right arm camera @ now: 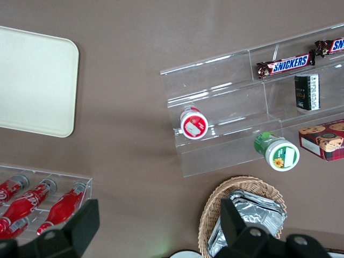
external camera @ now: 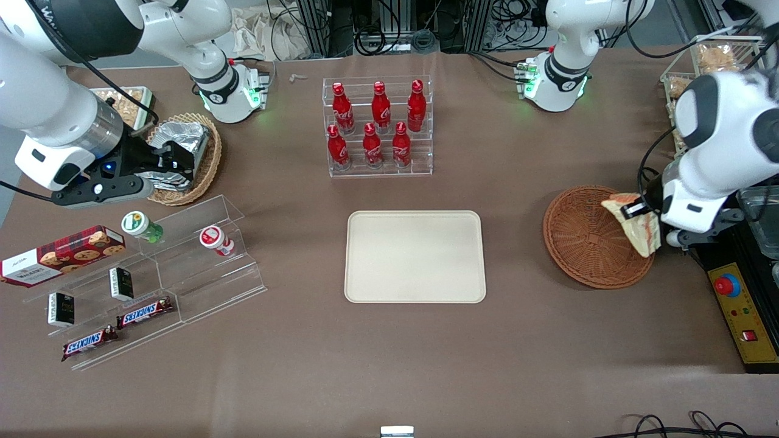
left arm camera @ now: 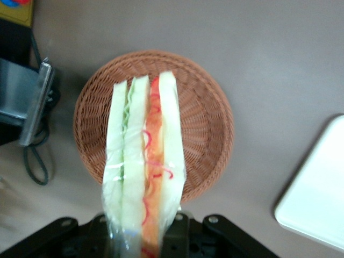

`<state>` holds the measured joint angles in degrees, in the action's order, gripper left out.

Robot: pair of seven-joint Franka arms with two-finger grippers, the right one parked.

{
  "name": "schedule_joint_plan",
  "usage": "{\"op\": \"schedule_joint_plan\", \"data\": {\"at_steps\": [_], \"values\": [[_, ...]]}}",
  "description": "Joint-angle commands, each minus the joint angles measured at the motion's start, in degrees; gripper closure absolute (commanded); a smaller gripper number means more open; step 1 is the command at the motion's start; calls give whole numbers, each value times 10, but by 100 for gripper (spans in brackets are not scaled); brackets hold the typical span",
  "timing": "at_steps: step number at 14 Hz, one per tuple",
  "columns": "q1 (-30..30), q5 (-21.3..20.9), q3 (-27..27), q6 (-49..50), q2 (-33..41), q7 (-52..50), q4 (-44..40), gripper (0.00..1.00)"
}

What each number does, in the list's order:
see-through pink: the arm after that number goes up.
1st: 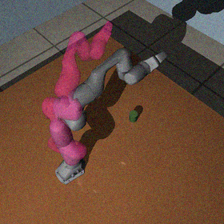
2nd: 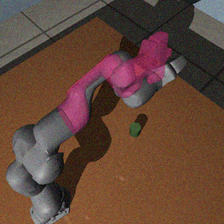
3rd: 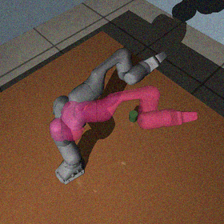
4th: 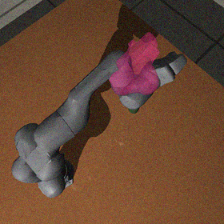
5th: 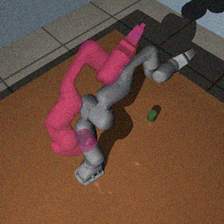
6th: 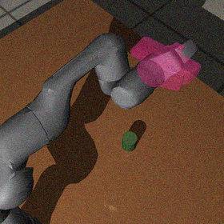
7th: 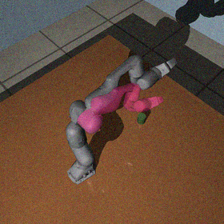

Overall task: Place sandwich from basket to tray
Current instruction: 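Carry the held sandwich with the left gripper over the cream tray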

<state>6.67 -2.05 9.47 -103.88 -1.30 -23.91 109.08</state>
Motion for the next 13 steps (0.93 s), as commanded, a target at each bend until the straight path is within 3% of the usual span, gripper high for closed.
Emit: {"op": "schedule_joint_plan", "data": {"at_steps": [1,3,6,8,13], "values": [[0,-1,44,117,-20,24,-126,100],[0,5,85,141,-24,16,-153,100],[-3,7,158,123,-29,8,-125,100],[-3,11,204,65,-36,-12,-86,100],[-16,7,252,-114,-104,-56,1,100]]}}
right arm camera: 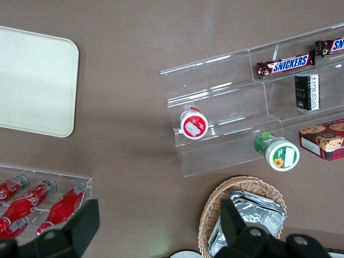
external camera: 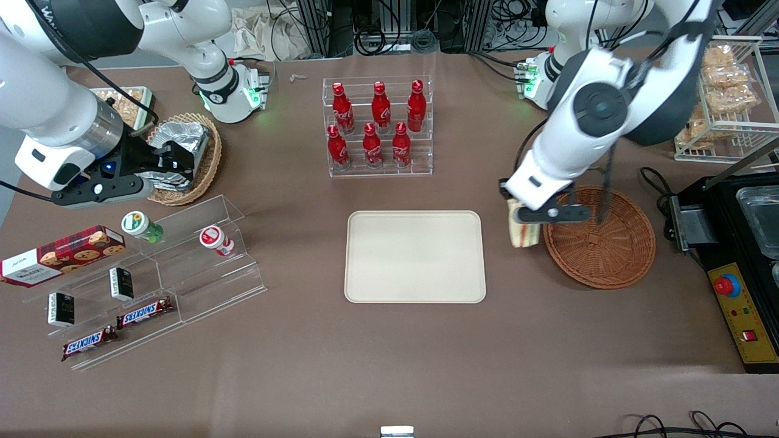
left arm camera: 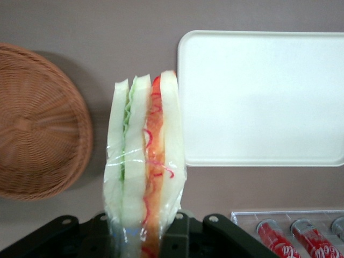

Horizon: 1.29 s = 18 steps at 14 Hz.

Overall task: Place sandwich from basket to tray
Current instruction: 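Carry the held sandwich with the left gripper over the cream tray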

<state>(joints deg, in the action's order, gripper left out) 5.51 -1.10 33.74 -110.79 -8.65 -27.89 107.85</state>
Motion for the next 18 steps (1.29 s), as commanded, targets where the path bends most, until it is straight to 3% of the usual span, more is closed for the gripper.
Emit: {"op": "schedule_joint_plan", "data": {"at_steps": [1,4,8,10,12,17,18], "values": [[-14,-5,9,-66,-52,-19,14,100],[-37,-58,8,-136,-125,-65,12,100],[-40,-219,9,-230,-232,-192,2,100],[-40,-275,9,-241,-271,-232,-15,100],[-65,-297,8,-243,-289,-260,-30,100],[-79,-298,3,-243,-291,-269,-33,100],[-80,-298,3,-243,-294,-269,-33,89]]}}
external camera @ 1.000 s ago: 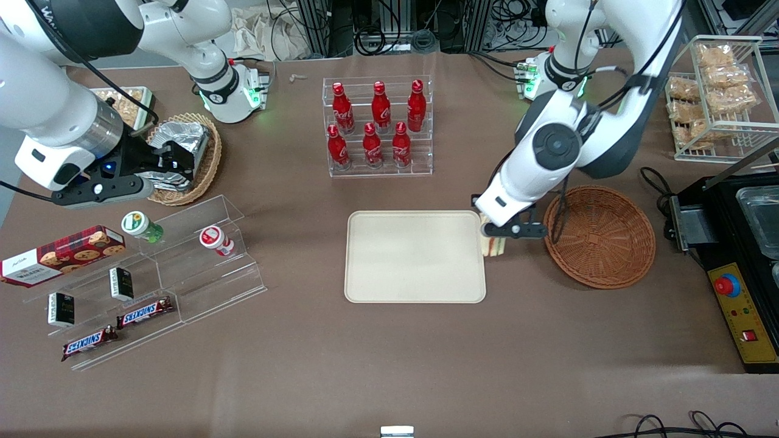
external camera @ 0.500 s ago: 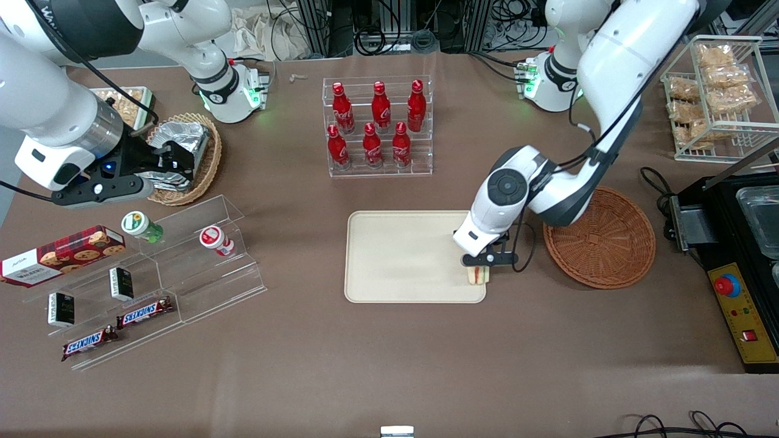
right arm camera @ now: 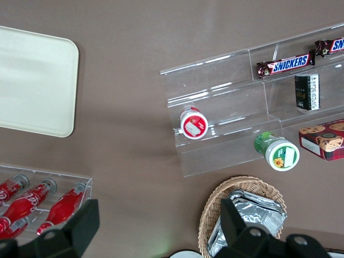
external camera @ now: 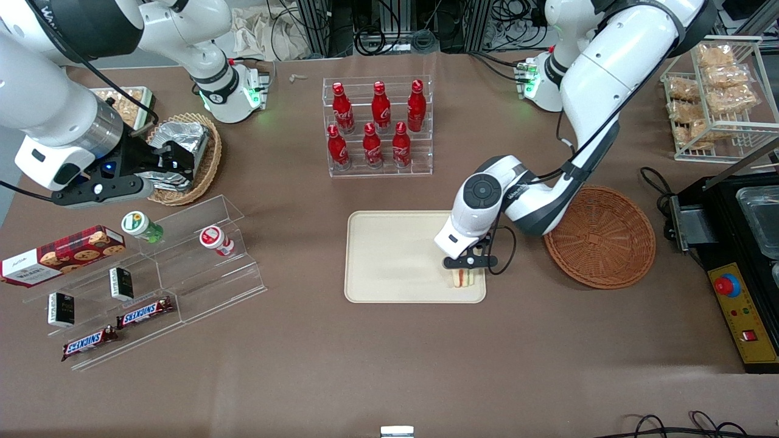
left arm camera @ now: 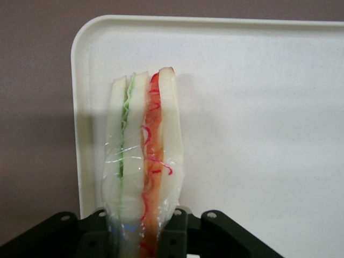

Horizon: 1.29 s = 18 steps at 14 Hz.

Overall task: Place sandwich from basket to tray
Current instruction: 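Lower the sandwich onto the tray and open the left gripper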

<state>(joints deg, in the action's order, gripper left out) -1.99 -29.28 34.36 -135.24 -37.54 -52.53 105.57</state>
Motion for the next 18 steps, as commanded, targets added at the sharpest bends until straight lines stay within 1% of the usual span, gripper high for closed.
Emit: {"op": "schedule_joint_plan", "data": {"at_steps": [1,2,3,5,7,9,12,15,16,17,18], "values": [[-5,-18,-3,1,-10,-21,-11,51],[-5,-31,-3,1,-11,-20,-11,1],[-4,-39,-3,1,-11,-22,-12,0],[1,-33,-3,3,-8,-26,-12,0],[3,-32,-1,5,1,-53,-25,0],[6,-32,0,9,25,-76,-41,0],[23,-23,3,42,78,-69,-40,0],[58,35,3,57,137,-58,-38,0],[76,58,4,85,154,-30,-38,0],[105,85,22,118,176,13,-39,0],[114,131,22,138,199,67,-41,0]]}}
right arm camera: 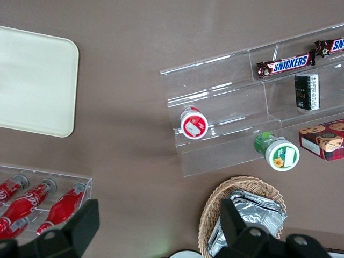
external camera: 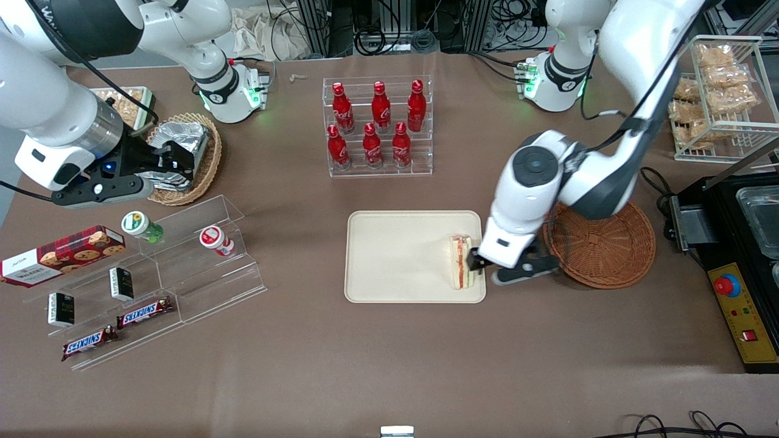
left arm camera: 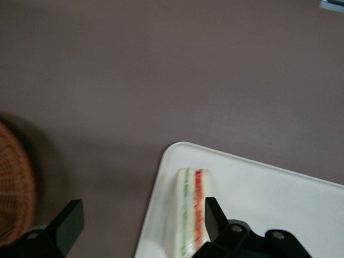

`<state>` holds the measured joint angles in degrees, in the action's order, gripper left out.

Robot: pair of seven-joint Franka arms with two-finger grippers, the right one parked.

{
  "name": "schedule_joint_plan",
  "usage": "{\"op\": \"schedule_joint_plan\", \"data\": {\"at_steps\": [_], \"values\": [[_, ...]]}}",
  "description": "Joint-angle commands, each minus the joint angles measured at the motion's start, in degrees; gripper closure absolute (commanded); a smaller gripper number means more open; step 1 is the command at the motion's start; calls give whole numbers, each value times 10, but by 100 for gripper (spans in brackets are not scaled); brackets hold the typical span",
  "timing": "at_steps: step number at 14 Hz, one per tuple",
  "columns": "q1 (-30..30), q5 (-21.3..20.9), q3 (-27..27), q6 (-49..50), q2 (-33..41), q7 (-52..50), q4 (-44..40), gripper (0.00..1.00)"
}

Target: Place sandwich from basket to tray

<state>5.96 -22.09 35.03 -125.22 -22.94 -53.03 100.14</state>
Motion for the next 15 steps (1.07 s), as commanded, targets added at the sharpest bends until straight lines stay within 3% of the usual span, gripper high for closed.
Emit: {"op": "schedule_joint_plan", "data": {"at_steps": [1,7,10,15], "values": [[34,105,-3,44,81,118,16,0],[-10,241,-201,131,184,424,35,0],[-17,245,-249,176,206,532,32,0],[-12,233,-271,216,177,644,-46,0]]}}
